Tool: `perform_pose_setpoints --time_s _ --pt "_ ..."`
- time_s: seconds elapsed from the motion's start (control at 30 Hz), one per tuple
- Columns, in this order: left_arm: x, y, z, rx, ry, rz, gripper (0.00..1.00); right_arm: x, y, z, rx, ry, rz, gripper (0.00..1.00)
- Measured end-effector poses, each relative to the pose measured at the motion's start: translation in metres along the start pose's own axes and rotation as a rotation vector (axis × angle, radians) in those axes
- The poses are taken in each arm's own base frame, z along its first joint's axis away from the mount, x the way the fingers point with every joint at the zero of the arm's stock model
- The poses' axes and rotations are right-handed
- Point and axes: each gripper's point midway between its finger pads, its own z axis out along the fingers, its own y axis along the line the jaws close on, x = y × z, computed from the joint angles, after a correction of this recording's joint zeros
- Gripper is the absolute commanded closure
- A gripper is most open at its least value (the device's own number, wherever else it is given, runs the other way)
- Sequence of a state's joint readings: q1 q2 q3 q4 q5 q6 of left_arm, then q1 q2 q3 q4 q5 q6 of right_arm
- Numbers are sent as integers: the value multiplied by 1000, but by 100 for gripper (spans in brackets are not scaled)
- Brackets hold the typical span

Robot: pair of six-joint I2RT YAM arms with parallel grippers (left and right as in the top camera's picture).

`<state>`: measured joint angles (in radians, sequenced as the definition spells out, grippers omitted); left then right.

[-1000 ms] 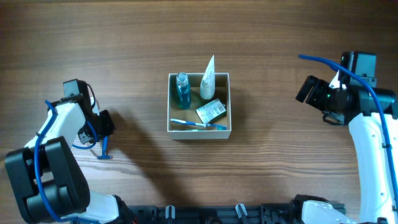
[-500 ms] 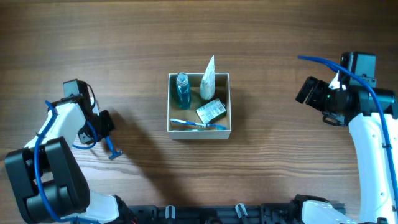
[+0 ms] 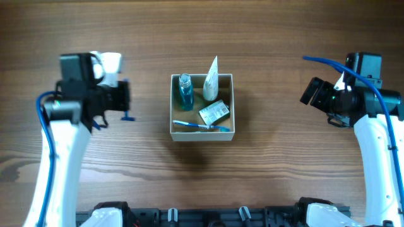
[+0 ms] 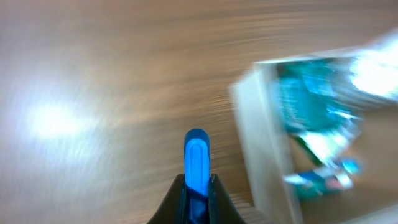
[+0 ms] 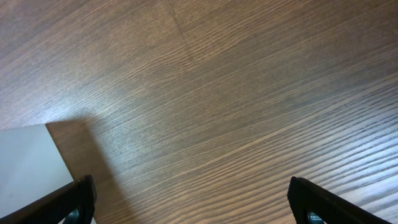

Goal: Pack container
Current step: 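Place the razor into the box and withdraw the left gripper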

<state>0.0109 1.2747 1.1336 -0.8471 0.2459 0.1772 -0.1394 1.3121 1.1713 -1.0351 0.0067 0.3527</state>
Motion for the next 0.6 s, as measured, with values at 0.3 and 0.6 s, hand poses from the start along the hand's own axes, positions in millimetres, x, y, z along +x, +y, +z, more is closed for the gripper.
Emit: perform_pose_setpoints --time_s 0.3,0.6 --pt "24 -164 -22 315 -97 916 96 -4 1 0 -6 -15 0 0" --pt "39 -215 39 419 -63 1183 96 -6 2 0 -9 -24 0 0"
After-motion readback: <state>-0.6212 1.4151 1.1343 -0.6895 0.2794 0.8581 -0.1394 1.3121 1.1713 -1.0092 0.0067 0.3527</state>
